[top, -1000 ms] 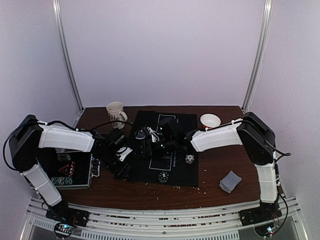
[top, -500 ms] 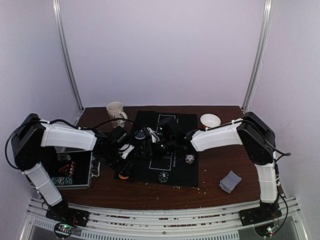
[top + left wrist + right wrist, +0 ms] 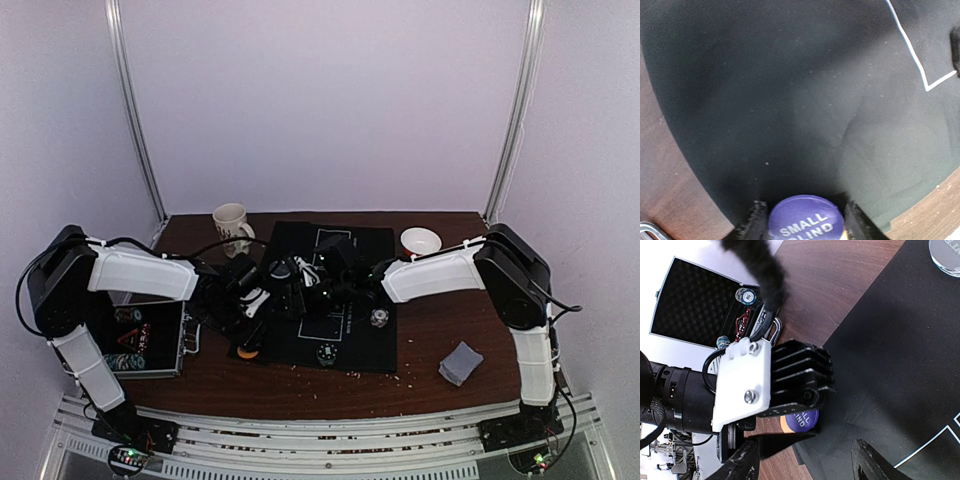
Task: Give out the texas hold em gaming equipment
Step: Pick up the small blind button from the poker table mat, then pass from the left arm to the right
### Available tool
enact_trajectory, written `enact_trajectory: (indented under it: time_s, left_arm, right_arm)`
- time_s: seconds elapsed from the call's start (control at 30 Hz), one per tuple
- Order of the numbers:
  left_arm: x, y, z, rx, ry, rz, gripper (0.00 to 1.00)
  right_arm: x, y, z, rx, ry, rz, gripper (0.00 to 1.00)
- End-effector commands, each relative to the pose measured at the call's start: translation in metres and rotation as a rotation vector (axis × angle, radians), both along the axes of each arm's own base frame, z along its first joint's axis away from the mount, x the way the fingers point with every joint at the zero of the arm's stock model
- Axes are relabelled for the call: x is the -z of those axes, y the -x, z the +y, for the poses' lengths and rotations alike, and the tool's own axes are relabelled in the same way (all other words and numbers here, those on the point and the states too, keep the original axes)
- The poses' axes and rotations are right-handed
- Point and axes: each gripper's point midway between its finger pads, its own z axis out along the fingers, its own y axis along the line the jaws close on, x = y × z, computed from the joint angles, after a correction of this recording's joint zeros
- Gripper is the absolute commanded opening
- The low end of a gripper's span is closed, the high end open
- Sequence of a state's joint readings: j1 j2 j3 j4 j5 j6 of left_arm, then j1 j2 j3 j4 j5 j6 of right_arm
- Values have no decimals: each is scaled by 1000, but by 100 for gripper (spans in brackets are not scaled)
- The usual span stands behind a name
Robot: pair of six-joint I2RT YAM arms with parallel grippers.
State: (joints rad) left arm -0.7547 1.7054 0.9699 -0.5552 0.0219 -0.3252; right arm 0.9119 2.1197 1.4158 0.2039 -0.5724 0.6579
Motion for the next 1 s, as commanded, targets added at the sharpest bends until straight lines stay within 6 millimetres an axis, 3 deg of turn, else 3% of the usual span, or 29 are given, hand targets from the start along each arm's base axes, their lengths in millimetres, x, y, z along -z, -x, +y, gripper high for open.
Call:
enact_trajectory:
  time_s: [0.0,0.23,0.53,0.63,0.97]
  left_arm:
    - [3,6,5,-13,-17,26,47]
    - [-19,1,-4,3,66,-37,40]
    - [-36,-7,-12,42,107,-103,39]
    - [-52,-13,-16,70,136,-162,39]
    - [-108,-45,-34,197,170,-393,39]
  right_arm:
    - [-20,-4,2,4,-24,-38,65]
    - [-24,-9,-4,25,-10,-59,66]
    - [-25,-24,-10,83,-17,-25,66]
    - [-20,-31,-11,114,-24,16,65]
    - [-49,-37,17,72,-229,131,64]
